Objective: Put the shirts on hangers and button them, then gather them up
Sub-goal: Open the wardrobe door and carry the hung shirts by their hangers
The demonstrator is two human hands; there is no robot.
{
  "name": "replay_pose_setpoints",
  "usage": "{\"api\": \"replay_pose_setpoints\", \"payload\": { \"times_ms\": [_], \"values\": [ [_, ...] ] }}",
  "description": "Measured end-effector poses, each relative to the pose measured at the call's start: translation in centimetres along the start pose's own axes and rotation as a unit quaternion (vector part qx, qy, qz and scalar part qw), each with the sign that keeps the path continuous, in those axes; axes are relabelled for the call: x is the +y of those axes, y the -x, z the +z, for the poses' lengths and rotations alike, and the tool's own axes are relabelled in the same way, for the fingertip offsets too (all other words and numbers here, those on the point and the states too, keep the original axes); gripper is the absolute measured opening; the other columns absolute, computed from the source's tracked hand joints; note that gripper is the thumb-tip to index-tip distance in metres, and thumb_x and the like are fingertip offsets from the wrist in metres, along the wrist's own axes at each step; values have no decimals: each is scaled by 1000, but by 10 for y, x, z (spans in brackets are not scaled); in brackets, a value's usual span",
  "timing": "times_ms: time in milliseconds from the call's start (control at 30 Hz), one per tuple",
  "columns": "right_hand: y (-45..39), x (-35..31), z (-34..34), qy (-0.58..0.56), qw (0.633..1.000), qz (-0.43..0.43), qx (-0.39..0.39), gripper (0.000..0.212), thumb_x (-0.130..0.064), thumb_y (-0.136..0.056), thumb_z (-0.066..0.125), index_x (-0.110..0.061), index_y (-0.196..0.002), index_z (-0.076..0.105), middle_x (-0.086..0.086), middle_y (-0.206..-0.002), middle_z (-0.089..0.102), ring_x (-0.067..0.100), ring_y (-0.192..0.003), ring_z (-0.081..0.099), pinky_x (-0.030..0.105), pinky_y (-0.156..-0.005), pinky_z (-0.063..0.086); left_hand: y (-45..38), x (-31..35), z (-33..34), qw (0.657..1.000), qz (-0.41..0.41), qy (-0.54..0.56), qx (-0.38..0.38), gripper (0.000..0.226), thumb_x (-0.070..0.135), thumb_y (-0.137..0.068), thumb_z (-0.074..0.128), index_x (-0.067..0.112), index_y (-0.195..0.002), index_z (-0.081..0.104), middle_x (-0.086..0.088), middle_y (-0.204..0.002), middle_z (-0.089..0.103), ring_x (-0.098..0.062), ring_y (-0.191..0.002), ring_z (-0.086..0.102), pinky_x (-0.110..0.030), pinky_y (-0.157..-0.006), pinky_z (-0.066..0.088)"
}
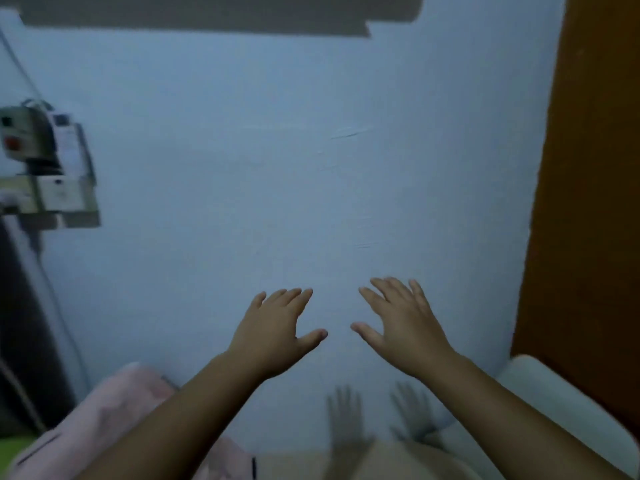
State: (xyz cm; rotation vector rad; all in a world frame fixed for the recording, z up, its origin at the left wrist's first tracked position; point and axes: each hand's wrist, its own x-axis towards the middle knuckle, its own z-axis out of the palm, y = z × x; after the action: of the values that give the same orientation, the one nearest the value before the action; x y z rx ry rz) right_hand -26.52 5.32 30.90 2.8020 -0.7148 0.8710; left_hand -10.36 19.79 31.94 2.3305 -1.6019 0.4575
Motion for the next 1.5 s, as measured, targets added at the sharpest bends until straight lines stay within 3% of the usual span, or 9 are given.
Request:
{"api": "replay_pose_setpoints", "payload": {
  "times_ms": [100, 300, 467, 600, 700, 933, 1167, 1300, 1500],
  "values": [
    [-21, -48, 37, -40, 997, -56, -31, 91, -70, -70, 5, -26, -145, 32, -2, -154, 27, 18, -144, 16, 36, -113, -9, 38, -53, 7, 998, -61, -11, -27, 80, 70, -87, 33, 29, -152, 15, 9, -158, 21, -9, -145, 16, -34, -118, 6],
    [-57, -137, 104, -102, 974, -179, -91, 93, -71, -68, 3, -27, -146, 30, -2, -155, 25, 17, -144, 14, 37, -115, -7, 119, -139, 15, 976, -204, -47, -64, 105, 80, -60, 6, 30, -152, 19, 9, -157, 23, -9, -144, 19, -35, -117, 11],
    [-77, -200, 147, -144, 942, -274, -130, 91, -69, -70, 3, -26, -146, 29, -1, -155, 24, 17, -144, 14, 40, -116, -6, 178, -182, 18, 943, -316, -62, -80, 104, 81, -63, 10, 29, -152, 22, 8, -157, 26, -11, -143, 23, -37, -116, 15],
    [-87, -246, 177, -164, 918, -329, -148, 92, -68, -69, 5, -24, -144, 35, 1, -152, 30, 20, -142, 21, 44, -116, 1, 216, -202, 26, 909, -403, -61, -94, 80, 69, -86, 40, 30, -152, 16, 8, -157, 23, -11, -143, 21, -36, -118, 14],
    [-89, -280, 198, -158, 903, -364, -166, 92, -68, -67, 2, -28, -145, 31, -1, -153, 27, 18, -142, 18, 44, -116, 2, 239, -219, 30, 884, -455, -59, -95, 79, 65, -89, 44, 31, -152, 13, 8, -158, 21, -11, -144, 20, -35, -117, 13],
    [-98, -340, 232, -175, 876, -401, -203, 77, -68, -79, 18, -30, -146, 28, -3, -154, 25, 17, -142, 15, 43, -116, 1, 268, -275, 52, 850, -515, -32, -103, 81, 63, -89, 45, 27, -153, 13, 3, -158, 22, -16, -144, 22, -38, -118, 17],
    [-102, -393, 272, -162, 870, -402, -234, 61, -57, -92, 38, -31, -146, 27, -6, -155, 24, 15, -142, 16, 43, -116, 0, 292, -322, 91, 807, -573, 74, -120, 84, 65, -88, 47, 26, -153, 13, 1, -159, 22, -21, -141, 31, -37, -111, 31],
    [-93, -412, 291, -145, 870, -407, -236, 63, -62, -89, 30, -32, -145, 28, -6, -154, 26, 16, -142, 17, 43, -116, 3, 295, -334, 110, 799, -576, 110, -135, 83, 65, -89, 44, 24, -153, 12, 0, -158, 23, -21, -141, 31, -39, -109, 33],
    [-87, -425, 310, -136, 864, -414, -253, 90, -69, -67, 0, -33, -145, 29, -6, -153, 28, 16, -142, 19, 43, -116, 6, 299, -347, 128, 780, -593, 149, -132, 81, 69, -90, 34, 23, -153, 12, -3, -158, 25, -24, -139, 33, -40, -107, 34]
  ]
}}
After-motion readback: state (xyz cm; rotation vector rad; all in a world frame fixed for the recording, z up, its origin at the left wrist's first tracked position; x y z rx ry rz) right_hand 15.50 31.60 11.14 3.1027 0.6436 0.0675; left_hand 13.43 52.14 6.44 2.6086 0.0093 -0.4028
